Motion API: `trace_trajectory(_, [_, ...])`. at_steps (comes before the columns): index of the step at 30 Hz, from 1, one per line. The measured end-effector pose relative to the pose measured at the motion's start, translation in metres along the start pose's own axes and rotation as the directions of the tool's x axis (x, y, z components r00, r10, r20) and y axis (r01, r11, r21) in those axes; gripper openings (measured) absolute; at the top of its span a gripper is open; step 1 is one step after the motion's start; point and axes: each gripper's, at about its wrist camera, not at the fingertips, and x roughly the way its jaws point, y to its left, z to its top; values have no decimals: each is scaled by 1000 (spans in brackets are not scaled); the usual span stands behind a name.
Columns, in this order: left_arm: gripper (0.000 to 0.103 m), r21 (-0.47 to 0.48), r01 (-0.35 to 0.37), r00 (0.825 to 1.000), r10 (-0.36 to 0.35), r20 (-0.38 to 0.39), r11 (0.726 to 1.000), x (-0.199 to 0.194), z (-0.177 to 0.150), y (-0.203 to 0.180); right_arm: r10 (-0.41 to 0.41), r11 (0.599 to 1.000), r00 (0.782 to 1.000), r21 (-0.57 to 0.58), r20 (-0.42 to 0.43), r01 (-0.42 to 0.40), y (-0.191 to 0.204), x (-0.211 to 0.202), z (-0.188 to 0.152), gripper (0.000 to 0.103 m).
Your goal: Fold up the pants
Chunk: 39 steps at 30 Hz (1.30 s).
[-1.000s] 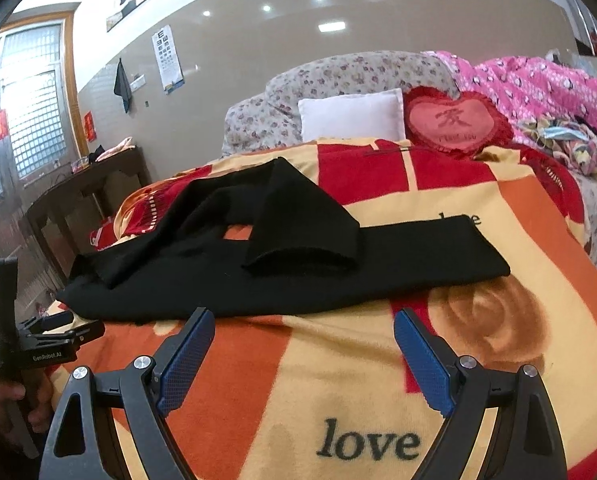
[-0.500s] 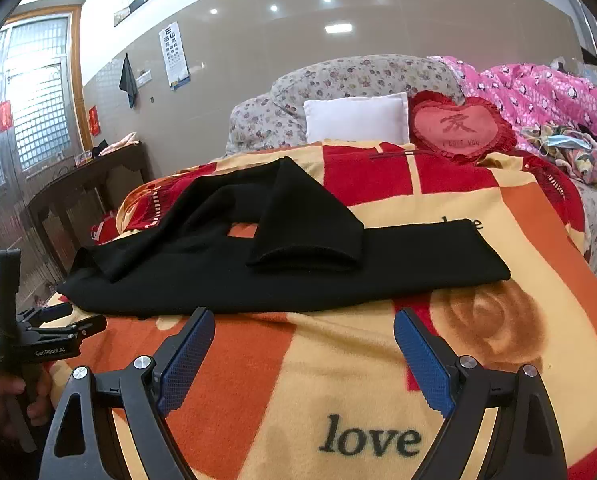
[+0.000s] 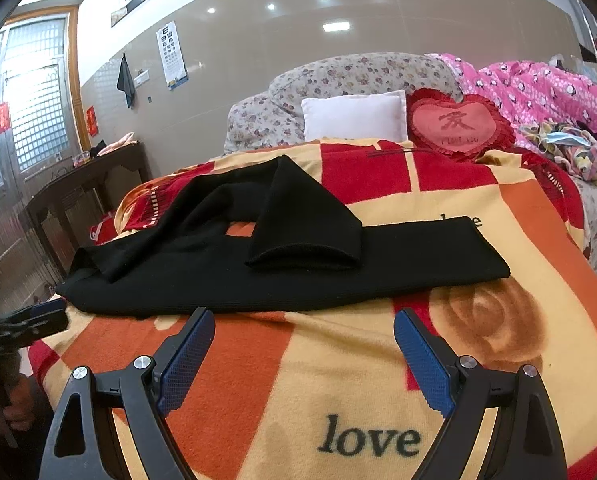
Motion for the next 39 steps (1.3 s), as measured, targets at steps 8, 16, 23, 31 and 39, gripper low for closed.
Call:
trace_trajectory(8, [102,-315,116,993,-106,48,942,-27,5,92,-4,1000,1000,0,-3,4,0,1,1,90])
trace_trajectory(16, [101,-532,163,983,-183,17,831,-5,15,142,-5,1000,1000,-2,-8,5,1,2,2,90])
trace_trajectory(23, [101,-531,24,997,-57,-46,847,8,31,144,-1,1000,1000,0,-13,1,3,5,2,90])
trace_trajectory(31, [101,-233,-511,860,494,-130,828,-1,24,87,3,1000,1000,-30,-12,-4,7,4,2,90])
trace_trajectory(39, [101,10,-528,848,528,-56,849,9,-2,25,4,1000,1000,-29,-12,-4,7,4,2,90])
